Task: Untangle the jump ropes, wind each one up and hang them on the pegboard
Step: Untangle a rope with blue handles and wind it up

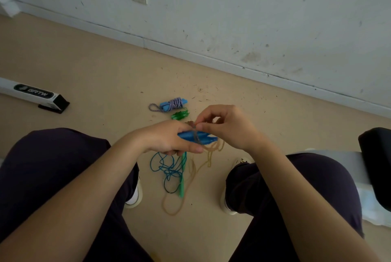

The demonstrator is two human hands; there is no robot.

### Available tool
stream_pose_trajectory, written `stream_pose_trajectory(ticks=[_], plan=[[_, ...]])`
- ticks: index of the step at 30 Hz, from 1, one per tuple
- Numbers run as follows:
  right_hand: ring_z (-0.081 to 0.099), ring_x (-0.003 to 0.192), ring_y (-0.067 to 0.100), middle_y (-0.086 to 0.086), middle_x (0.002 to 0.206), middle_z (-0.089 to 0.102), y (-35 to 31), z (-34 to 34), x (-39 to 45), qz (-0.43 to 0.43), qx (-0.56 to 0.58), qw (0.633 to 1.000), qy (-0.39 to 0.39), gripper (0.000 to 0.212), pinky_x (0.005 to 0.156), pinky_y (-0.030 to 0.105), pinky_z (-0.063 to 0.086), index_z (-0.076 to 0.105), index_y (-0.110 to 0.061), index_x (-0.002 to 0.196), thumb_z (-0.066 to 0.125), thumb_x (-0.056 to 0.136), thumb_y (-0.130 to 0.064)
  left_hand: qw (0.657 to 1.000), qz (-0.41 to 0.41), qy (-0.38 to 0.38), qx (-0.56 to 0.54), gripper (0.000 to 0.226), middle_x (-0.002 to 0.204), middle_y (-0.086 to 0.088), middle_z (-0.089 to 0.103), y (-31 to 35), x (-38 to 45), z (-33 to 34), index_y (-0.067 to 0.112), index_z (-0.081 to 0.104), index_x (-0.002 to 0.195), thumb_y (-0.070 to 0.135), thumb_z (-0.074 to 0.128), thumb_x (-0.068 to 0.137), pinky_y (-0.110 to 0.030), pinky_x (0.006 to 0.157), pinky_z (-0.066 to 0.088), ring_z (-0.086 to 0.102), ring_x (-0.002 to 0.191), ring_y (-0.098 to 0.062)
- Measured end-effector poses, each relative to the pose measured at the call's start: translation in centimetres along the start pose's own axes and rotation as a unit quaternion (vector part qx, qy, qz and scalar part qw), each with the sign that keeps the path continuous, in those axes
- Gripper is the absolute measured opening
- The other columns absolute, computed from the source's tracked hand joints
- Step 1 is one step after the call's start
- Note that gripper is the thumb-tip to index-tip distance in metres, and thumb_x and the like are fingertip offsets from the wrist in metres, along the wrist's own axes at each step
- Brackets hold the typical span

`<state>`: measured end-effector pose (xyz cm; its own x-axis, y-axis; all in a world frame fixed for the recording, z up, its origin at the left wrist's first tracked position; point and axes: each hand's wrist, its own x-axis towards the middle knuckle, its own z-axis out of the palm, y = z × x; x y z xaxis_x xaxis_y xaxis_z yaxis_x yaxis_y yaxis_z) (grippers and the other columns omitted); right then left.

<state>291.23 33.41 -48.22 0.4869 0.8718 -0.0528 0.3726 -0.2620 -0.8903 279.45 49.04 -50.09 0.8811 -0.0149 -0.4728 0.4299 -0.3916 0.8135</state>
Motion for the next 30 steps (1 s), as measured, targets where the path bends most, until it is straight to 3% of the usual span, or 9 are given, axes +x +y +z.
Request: stream_pose_trajectory(ticks=[2, 5, 11, 13, 16, 19, 22, 24, 30], plan=[[0.061, 0.073, 0.006, 0.007, 0.082, 0.070, 0.2, 0.0, 0.1, -0.003, 0.012, 1.000, -0.006, 0.004, 0.067, 0.026, 0.052, 0.073, -0.012, 0.088, 0.073, 0.086, -0.009, 0.999, 0.002, -0.014, -0.028, 0.030, 0.062, -0.001, 0.055, 0.5, -0.2, 0.5, 0.023, 0.069, 0.096, 0.049, 0.069, 0.083, -0.019, 0.045, 0.035, 0.044, 0.046, -0.009], [0.060, 0.072, 0.006, -0.001, 0.078, 0.068, 0.4, 0.2, 0.1, -0.004, 0.041, 0.999, -0.014, 0.006, 0.067, 0.019, 0.047, 0.070, -0.011, 0.088, 0.073, 0.085, -0.007, 0.999, 0.010, -0.028, -0.045, 0.054, 0.062, -0.003, 0.056, 1.1, -0.3, 0.8, 0.015, 0.072, 0.099, 0.063, 0.054, 0.081, -0.019, 0.045, 0.034, 0.043, 0.046, -0.010], [0.057, 0.069, 0.010, -0.004, 0.075, 0.063, 0.4, 0.1, 0.1, 0.017, 0.120, 0.992, 0.031, 0.010, 0.062, 0.020, 0.046, 0.061, -0.014, 0.085, 0.068, 0.090, -0.009, 0.995, 0.021, 0.013, -0.099, 0.025, 0.063, 0.002, 0.059, 0.9, -0.2, 0.2, 0.014, 0.063, 0.102, 0.037, 0.055, 0.099, -0.018, 0.046, 0.033, 0.045, 0.052, -0.012], [0.058, 0.071, 0.012, 0.004, 0.080, 0.065, 0.4, -0.1, 0.0, 0.023, 0.132, 0.991, 0.029, 0.002, 0.062, 0.022, 0.047, 0.063, -0.012, 0.092, 0.063, 0.094, -0.013, 0.990, 0.028, 0.028, -0.134, 0.016, 0.063, -0.001, 0.059, 0.9, -0.3, -0.1, 0.014, 0.052, 0.098, 0.031, 0.053, 0.100, -0.019, 0.044, 0.030, 0.042, 0.048, -0.012], [0.063, 0.080, 0.020, 0.017, 0.095, 0.067, 0.4, -0.1, -0.1, 0.021, 0.156, 0.987, 0.019, 0.008, 0.072, 0.032, 0.054, 0.064, -0.012, 0.103, 0.060, 0.096, -0.015, 0.983, 0.042, 0.029, -0.174, 0.016, 0.068, -0.004, 0.058, 0.9, -0.6, -0.5, 0.018, 0.046, 0.092, 0.031, 0.053, 0.100, -0.019, 0.044, 0.030, 0.040, 0.049, -0.013], [0.065, 0.083, 0.020, 0.005, 0.097, 0.069, 0.4, -0.1, -0.1, 0.026, 0.178, 0.984, 0.015, 0.010, 0.076, 0.038, 0.055, 0.067, -0.017, 0.104, 0.063, 0.095, -0.020, 0.972, 0.065, 0.054, -0.217, 0.018, 0.073, -0.005, 0.062, 0.8, -0.6, -0.5, 0.020, 0.055, 0.091, 0.035, 0.064, 0.090, -0.018, 0.048, 0.035, 0.044, 0.054, -0.015], [0.064, 0.076, 0.020, 0.007, 0.095, 0.070, 0.6, 0.1, 0.0, 0.024, 0.166, 0.985, 0.047, 0.012, 0.067, 0.033, 0.053, 0.070, -0.018, 0.104, 0.063, 0.095, -0.018, 0.955, 0.049, 0.160, -0.245, 0.033, 0.076, -0.002, 0.070, 0.5, -0.2, -0.3, 0.016, 0.069, 0.101, 0.038, 0.076, 0.077, -0.019, 0.053, 0.039, 0.049, 0.060, -0.013], [0.061, 0.071, 0.016, 0.005, 0.093, 0.070, 0.7, 0.4, 0.1, 0.024, 0.153, 0.984, 0.085, 0.014, 0.062, 0.029, 0.051, 0.072, -0.019, 0.104, 0.061, 0.096, -0.014, 0.951, 0.043, 0.194, -0.235, 0.033, 0.077, 0.001, 0.071, 0.3, 0.2, 0.0, 0.015, 0.070, 0.108, 0.033, 0.078, 0.081, -0.018, 0.054, 0.040, 0.050, 0.061, -0.012], [0.061, 0.071, 0.013, 0.004, 0.091, 0.070, 0.8, 1.1, 0.3, 0.056, 0.179, 0.976, 0.112, 0.013, 0.063, 0.026, 0.050, 0.072, -0.018, 0.103, 0.061, 0.096, -0.016, 0.961, 0.052, 0.148, -0.227, 0.015, 0.079, 0.001, 0.069, 0.6, 0.3, 0.3, 0.010, 0.060, 0.102, 0.024, 0.063, 0.096, -0.017, 0.048, 0.036, 0.050, 0.060, -0.010]])
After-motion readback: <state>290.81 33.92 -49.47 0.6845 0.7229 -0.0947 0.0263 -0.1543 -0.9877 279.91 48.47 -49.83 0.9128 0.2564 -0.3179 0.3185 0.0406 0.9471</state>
